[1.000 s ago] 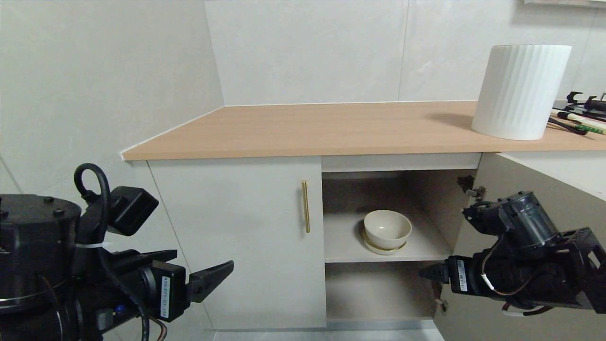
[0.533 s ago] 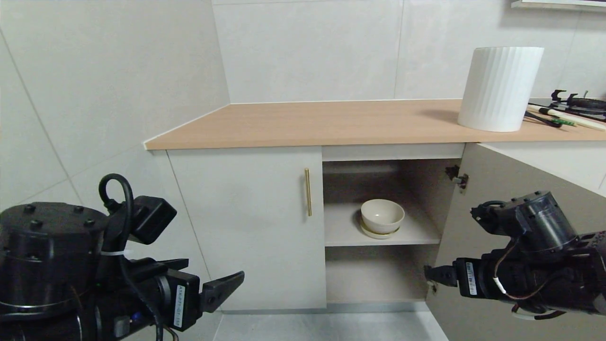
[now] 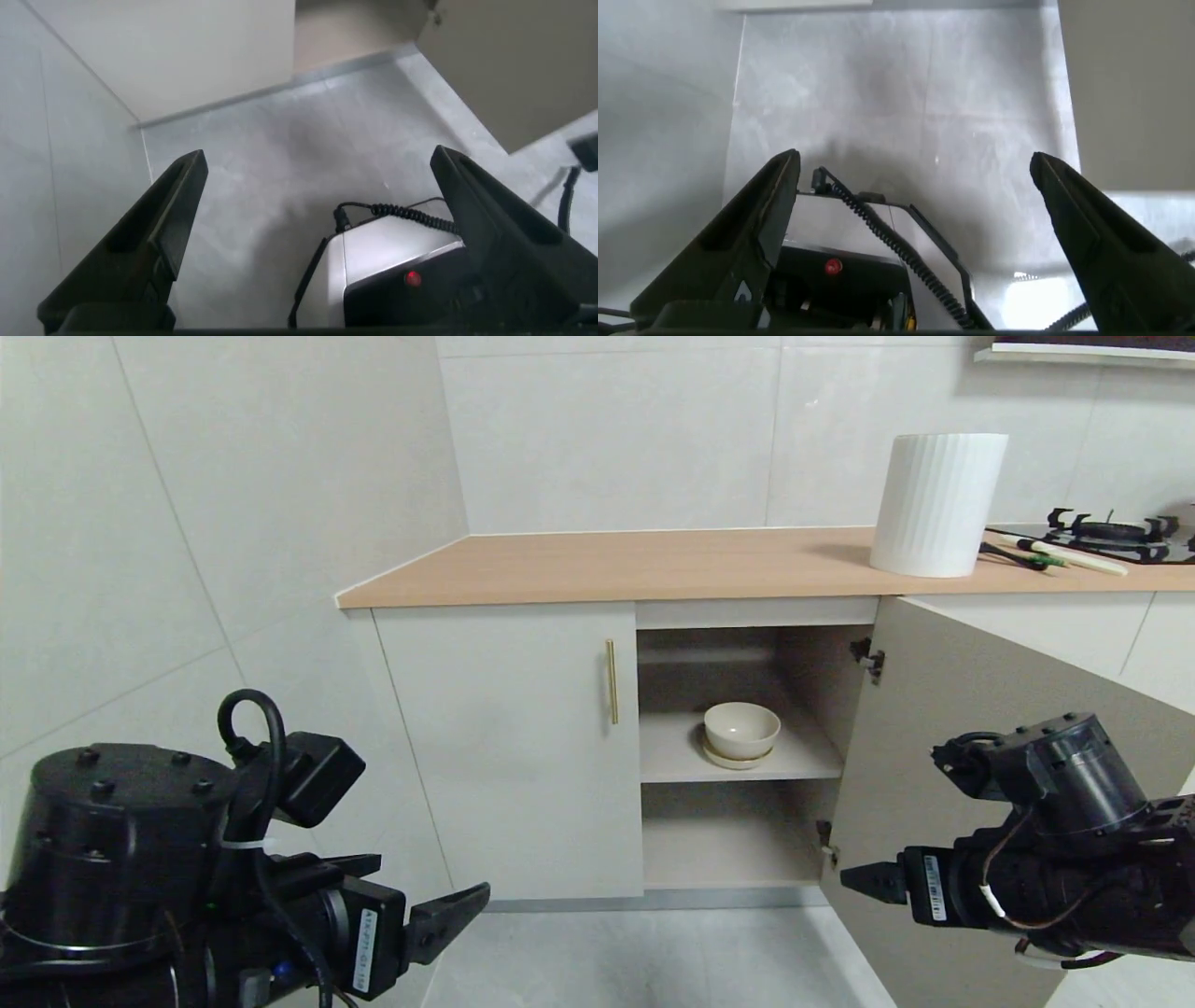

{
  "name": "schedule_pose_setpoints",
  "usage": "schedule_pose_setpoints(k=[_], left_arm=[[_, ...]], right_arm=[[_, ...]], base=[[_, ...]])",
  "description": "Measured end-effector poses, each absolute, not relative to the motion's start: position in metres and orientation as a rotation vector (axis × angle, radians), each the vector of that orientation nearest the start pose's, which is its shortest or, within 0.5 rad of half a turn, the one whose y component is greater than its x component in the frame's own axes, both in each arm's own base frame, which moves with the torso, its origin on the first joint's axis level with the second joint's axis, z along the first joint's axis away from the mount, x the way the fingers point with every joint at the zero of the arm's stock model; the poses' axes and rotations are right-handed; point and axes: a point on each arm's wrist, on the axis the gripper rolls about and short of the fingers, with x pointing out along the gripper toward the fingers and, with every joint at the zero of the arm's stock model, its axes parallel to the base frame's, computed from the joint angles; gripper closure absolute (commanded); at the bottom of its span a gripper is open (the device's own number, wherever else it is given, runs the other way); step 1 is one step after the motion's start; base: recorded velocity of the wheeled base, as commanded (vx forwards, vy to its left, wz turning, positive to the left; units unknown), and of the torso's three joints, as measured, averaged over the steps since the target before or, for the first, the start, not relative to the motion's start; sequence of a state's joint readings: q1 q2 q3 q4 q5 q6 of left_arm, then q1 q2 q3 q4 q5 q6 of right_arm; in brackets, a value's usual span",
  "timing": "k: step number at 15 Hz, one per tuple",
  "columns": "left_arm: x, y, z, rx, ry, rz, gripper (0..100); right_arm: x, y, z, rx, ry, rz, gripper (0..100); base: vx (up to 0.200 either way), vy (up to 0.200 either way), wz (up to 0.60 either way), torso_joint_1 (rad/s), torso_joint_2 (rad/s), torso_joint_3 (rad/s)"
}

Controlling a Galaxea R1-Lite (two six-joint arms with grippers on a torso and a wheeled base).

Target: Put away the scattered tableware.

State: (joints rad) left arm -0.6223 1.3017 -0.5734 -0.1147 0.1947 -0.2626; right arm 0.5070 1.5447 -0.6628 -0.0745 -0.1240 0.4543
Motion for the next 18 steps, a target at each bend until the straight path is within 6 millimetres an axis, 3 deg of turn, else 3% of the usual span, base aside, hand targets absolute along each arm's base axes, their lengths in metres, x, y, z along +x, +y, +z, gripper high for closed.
schedule_pose_setpoints(k=[3, 8, 16, 18], left_arm=[[0.152, -0.104, 0.17, -0.005, 0.617, -0.337, 0], [0.152, -0.104, 0.17, 0.001, 0.616, -0.335, 0], [0.15, -0.102, 0.174, -0.002, 0.592, -0.319, 0], [0.15, -0.102, 0.174, -0.001, 0.593, -0.319, 0]], right_arm=[[0.204, 0.11, 0.139, 0.175, 0.832, 0.18, 0], [0.2, 0.107, 0.145, 0.177, 0.802, 0.169, 0], [0.176, 0.095, 0.161, 0.179, 0.82, 0.211, 0], [0.174, 0.094, 0.16, 0.177, 0.823, 0.214, 0]], base=[[-0.2, 0.0, 0.0, 0.005, 0.0, 0.007], [0.0, 0.0, 0.0, 0.0, 0.0, 0.0], [0.0, 0.0, 0.0, 0.0, 0.0, 0.0], [0.0, -0.2, 0.0, 0.007, 0.0, 0.002]])
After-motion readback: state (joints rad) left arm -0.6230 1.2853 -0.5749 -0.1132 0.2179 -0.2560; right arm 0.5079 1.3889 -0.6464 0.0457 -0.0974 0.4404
